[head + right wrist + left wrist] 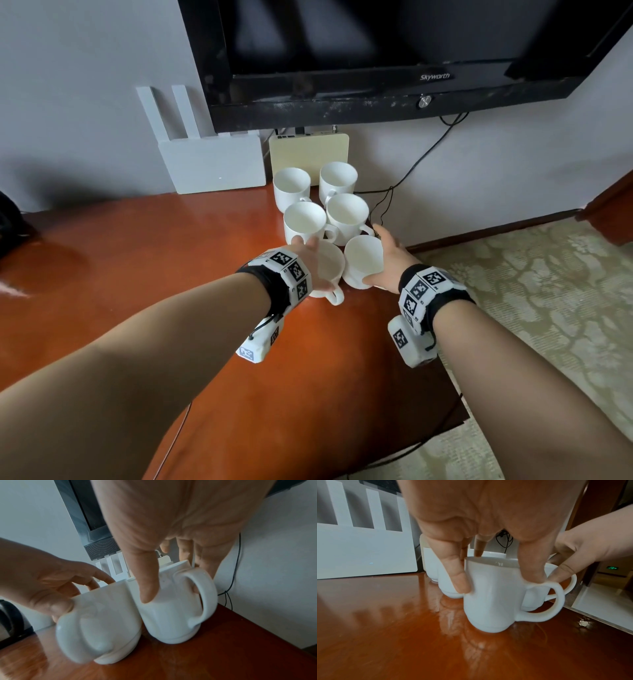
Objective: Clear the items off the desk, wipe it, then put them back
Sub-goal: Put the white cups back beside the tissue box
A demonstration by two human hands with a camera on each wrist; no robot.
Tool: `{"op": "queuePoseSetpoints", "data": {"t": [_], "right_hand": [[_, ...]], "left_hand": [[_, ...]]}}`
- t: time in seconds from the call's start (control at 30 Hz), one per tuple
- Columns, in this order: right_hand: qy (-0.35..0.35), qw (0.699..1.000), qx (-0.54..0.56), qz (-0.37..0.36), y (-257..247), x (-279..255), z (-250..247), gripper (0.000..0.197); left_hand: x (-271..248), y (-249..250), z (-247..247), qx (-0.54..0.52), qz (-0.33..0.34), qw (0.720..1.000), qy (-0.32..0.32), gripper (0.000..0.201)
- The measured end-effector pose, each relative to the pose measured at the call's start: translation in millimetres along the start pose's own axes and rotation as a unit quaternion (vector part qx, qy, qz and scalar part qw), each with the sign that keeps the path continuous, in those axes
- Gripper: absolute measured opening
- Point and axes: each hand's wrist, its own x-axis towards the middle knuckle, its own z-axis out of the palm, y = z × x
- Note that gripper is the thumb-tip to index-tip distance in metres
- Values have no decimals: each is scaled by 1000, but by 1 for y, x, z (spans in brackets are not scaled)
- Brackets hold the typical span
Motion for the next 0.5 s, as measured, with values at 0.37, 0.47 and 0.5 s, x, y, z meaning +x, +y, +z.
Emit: {"op": "queuePoseSetpoints", "data": {"t": [0.37,0.47,0.5], "right_hand": [[30,999,-23,2,-15,-23,-2,85],[58,997,-52,-24,-35,-31,-6,81],[63,996,-61,-35,-43,-34,-7,81]], "left_hand": [[-18,-7,6,-27,-10,999,35,91],[-31,-22,0,-17,-8,998,64,93],[-37,-28,-3,-17,-8,997,74,94]]}}
